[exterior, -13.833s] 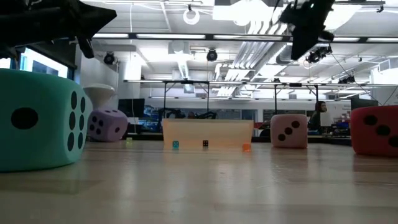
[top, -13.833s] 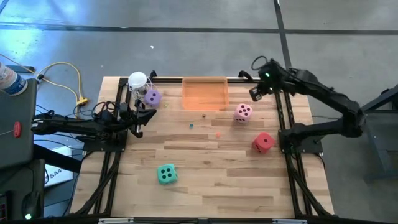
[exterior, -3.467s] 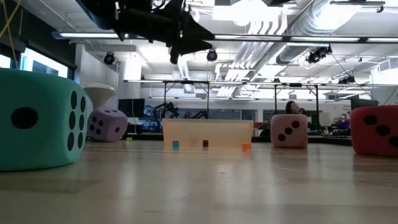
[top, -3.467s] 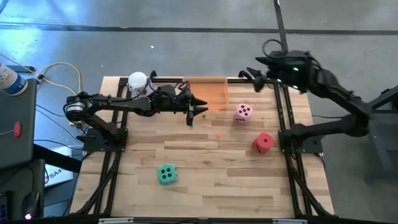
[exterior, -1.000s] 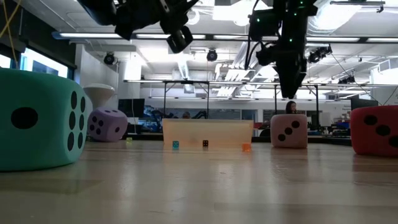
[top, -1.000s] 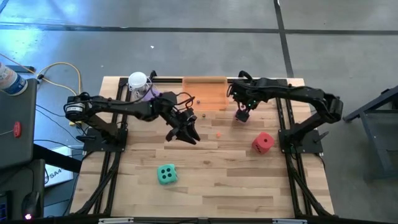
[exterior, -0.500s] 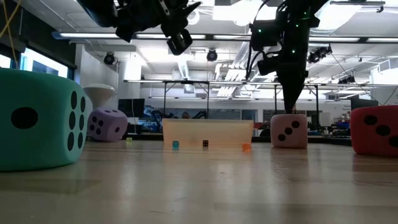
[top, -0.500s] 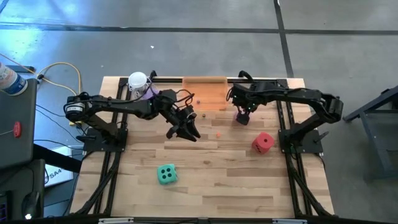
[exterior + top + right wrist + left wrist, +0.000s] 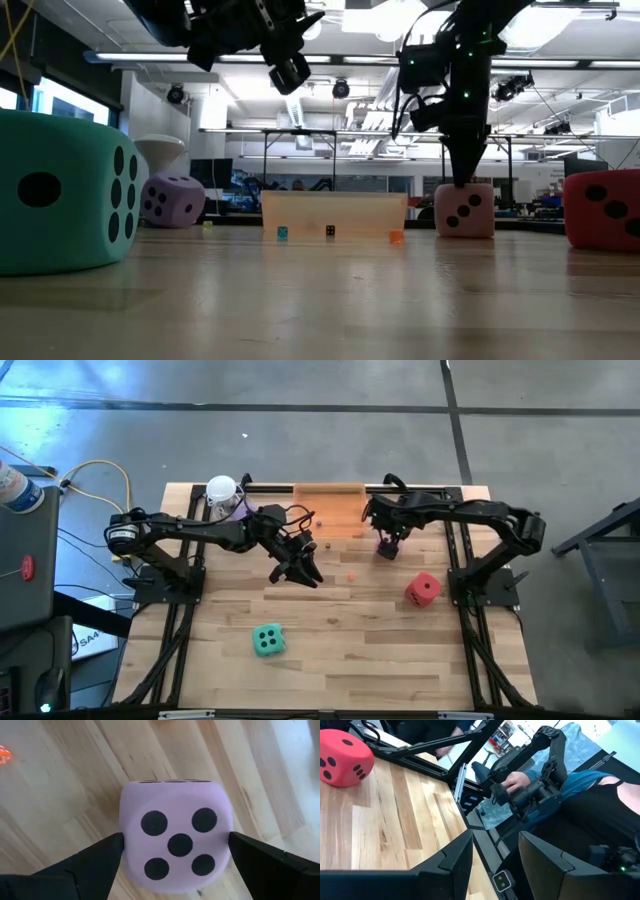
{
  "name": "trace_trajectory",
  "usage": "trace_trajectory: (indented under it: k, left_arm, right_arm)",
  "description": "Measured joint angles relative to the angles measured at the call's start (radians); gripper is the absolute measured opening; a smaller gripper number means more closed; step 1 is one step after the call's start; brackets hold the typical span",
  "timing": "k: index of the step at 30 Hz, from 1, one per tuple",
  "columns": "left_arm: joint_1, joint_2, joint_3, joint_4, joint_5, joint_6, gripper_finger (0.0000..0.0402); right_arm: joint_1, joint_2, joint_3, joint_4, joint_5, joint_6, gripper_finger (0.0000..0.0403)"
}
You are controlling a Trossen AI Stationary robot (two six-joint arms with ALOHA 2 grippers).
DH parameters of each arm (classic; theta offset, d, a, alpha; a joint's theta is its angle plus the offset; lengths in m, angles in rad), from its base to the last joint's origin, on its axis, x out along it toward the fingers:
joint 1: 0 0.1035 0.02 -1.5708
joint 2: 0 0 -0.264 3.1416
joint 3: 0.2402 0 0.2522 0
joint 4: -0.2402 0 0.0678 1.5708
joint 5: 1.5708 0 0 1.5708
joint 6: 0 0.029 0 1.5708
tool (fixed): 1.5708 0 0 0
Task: Pick & Place Dice
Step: Put the large pink dice into the orange bin
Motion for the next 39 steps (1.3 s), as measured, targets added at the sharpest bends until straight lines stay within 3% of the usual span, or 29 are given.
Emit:
trace_trajectory:
  k: [39]
  left_arm:
    - [-0.030,0.000,0.001,0.000,-0.013,-0.013,0.0155]
  right_arm:
    - [0.000,0.038,-0.042,0.070,-0.030,0.085,0.0335]
